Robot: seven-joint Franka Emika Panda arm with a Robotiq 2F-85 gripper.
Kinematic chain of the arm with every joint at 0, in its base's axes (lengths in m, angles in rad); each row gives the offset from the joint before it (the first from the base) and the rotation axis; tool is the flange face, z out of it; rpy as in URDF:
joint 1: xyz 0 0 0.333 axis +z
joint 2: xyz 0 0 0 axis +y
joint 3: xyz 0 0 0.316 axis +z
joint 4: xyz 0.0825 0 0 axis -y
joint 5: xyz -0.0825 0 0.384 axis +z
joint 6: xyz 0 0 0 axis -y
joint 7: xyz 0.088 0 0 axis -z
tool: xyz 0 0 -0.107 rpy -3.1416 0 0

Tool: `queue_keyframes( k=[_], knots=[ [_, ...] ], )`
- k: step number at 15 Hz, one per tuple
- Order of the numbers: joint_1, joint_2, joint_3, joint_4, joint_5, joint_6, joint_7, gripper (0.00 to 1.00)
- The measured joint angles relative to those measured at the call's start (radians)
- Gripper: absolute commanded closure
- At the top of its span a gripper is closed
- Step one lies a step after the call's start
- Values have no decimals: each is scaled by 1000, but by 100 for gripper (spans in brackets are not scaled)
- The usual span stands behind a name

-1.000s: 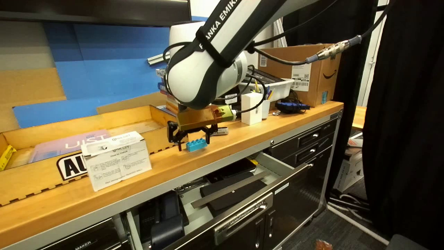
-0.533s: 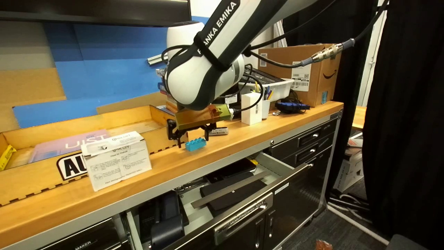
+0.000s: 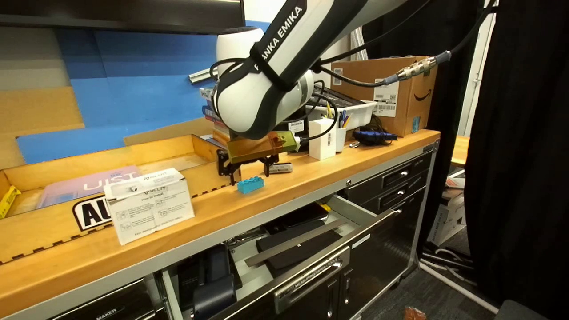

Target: Put the blue object inside the drawer then close the drawer.

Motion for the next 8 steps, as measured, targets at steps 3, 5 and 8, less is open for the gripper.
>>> queue_keyframes(
  k=[3,5,8],
  knots=[
    [2,13,-5,7,-15,0,2,27],
    [4,20,-7,7,-19,-3,2,42],
    [7,17,-7,7,-19,-16,1,49]
  ],
)
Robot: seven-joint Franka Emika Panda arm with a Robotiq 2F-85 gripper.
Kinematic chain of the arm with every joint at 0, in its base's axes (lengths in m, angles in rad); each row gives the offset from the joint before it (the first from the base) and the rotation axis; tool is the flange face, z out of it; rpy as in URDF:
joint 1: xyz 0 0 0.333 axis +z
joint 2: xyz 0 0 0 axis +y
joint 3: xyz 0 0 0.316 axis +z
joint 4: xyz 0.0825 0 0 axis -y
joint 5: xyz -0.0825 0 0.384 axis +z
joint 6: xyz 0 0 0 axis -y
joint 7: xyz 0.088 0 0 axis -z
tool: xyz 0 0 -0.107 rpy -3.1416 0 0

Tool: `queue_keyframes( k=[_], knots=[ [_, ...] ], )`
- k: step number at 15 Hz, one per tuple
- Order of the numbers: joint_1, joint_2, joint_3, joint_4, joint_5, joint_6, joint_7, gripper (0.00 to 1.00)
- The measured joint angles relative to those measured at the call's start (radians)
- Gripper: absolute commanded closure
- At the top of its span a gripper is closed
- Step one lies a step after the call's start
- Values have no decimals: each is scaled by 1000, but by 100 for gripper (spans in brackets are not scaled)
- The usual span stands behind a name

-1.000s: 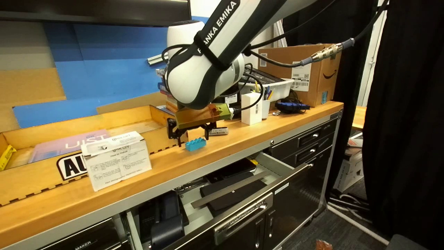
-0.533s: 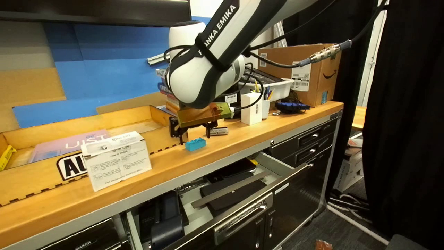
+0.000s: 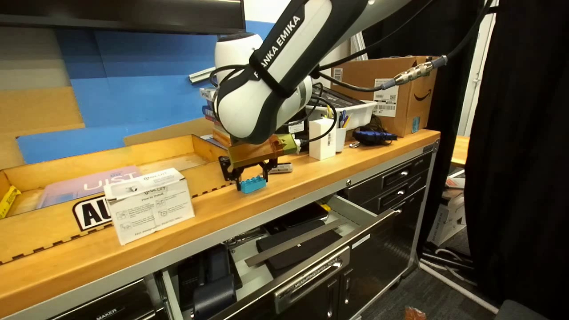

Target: Put the blue object inside the drawer then close the drawer.

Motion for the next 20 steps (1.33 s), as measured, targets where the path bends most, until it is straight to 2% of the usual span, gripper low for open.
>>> queue_keyframes(
  k=[5,8,10,15,20],
  knots=[
    [-6,-50,0,-41,1,-95,-5,49],
    [-29,-132,-3,-126,2,-192,-5,49],
    [-53,-186,-3,-205,4,-217,-13,49],
    [-93,-256,7,-369,56,-153,-31,49],
    [-94,-229,44,-437,114,-40,-31,49]
  ],
)
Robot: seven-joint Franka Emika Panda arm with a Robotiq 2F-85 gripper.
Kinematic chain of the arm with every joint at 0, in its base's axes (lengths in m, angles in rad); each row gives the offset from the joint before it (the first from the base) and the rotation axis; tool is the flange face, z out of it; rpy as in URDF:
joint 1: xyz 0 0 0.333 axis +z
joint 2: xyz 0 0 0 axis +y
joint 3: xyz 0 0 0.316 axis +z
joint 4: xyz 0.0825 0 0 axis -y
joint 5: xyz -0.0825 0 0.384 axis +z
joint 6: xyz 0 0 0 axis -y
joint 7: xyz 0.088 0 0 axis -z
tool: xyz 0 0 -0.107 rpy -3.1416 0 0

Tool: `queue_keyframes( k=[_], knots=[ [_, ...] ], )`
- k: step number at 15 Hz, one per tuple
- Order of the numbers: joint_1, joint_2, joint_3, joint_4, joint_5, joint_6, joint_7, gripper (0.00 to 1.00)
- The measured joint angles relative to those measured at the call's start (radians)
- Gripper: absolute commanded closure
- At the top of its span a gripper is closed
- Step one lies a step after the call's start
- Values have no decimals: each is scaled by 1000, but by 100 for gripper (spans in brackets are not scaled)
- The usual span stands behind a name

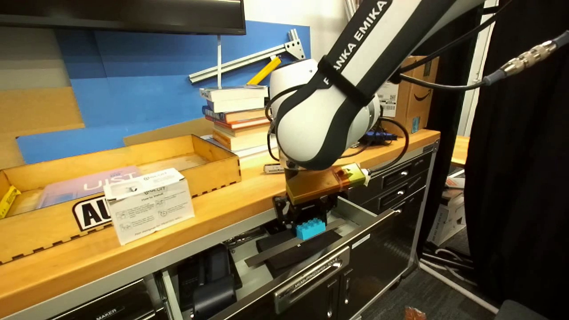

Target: Put the blue object inside the drawer then close the drawer.

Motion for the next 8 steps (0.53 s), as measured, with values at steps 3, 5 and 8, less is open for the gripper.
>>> queue_keyframes(
  k=[3,5,8],
  knots=[
    [2,38,17,-3,13,56,1,14],
    [6,62,21,0,14,88,1,0],
    [10,79,23,6,18,91,-3,0]
  ],
)
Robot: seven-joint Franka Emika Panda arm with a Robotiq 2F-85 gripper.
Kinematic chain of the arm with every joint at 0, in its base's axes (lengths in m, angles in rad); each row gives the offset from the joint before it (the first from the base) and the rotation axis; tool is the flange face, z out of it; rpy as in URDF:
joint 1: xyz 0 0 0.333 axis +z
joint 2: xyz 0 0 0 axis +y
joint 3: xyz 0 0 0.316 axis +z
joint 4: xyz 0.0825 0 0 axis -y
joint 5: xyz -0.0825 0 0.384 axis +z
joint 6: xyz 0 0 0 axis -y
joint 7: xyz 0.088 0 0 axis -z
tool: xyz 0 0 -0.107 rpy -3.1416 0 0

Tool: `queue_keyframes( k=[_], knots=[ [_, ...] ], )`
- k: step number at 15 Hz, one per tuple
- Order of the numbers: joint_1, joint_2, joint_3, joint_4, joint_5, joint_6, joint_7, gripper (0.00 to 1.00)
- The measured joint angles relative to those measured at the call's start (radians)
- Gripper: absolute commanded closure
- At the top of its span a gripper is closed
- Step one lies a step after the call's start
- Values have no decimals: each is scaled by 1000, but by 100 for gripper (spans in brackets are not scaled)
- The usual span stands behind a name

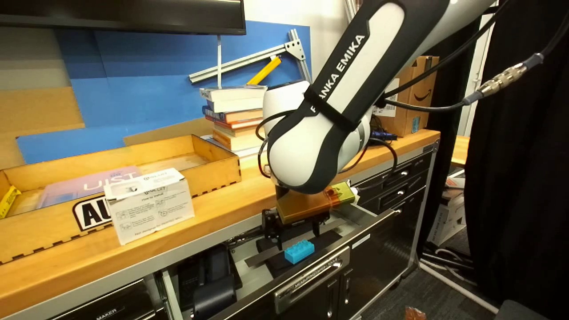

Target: Put the blue object inside the drawer then close the drawer.

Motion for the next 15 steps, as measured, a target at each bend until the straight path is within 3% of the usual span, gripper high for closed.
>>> queue_keyframes(
  k=[4,10,15],
  knots=[
    [-5,-35,0,-2,54,-49,-71,0],
    [-56,-164,-14,-23,100,-387,-198,0],
    [-84,-160,-21,-88,43,-375,-211,0]
  ],
)
